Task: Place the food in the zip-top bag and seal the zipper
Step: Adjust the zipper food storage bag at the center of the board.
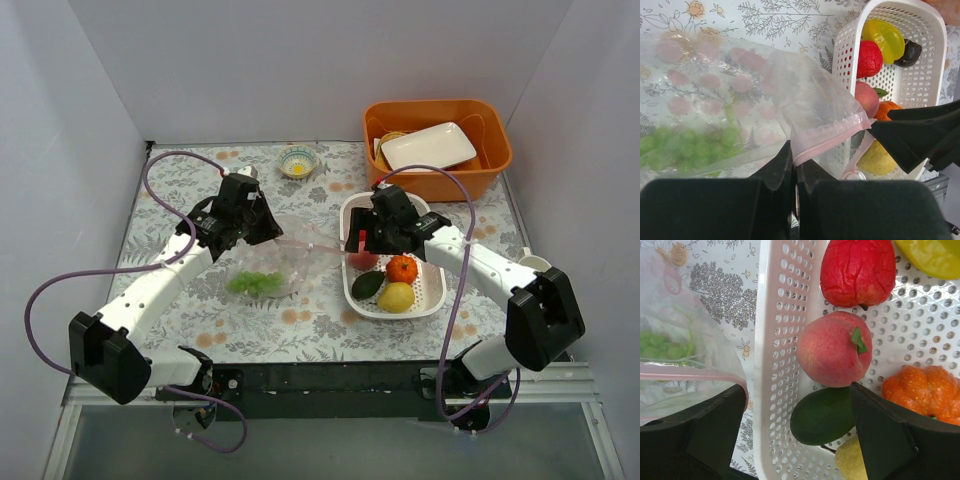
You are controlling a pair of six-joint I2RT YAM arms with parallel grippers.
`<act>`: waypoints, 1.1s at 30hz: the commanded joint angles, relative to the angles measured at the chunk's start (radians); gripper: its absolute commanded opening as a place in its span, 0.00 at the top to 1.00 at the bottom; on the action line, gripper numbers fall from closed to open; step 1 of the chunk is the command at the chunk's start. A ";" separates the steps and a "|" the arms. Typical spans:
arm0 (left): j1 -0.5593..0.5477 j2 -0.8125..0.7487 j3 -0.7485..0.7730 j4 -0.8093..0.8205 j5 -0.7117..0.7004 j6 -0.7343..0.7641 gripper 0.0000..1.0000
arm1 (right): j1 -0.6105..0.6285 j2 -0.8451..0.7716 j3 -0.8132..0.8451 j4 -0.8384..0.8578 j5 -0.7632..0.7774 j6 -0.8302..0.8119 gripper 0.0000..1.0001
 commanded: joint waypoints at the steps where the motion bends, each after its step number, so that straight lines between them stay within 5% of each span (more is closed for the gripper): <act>1: 0.014 0.000 0.003 0.001 -0.021 0.025 1.00 | -0.047 0.051 -0.026 -0.057 0.026 -0.041 0.11; 8: -0.001 0.053 0.008 -0.008 -0.064 0.034 1.00 | -0.053 -0.143 -0.132 0.185 -0.196 -0.055 0.09; 14: -0.071 0.133 0.049 0.021 -0.061 0.022 1.00 | -0.053 -0.179 -0.126 0.199 -0.248 -0.064 0.09; 22: -0.133 0.199 0.121 -0.039 -0.194 -0.007 1.00 | -0.087 -0.182 -0.158 0.043 -0.037 0.014 0.09; 33: -0.130 0.147 0.057 -0.100 -0.296 0.013 1.00 | -0.121 -0.095 -0.230 0.133 -0.084 0.022 0.08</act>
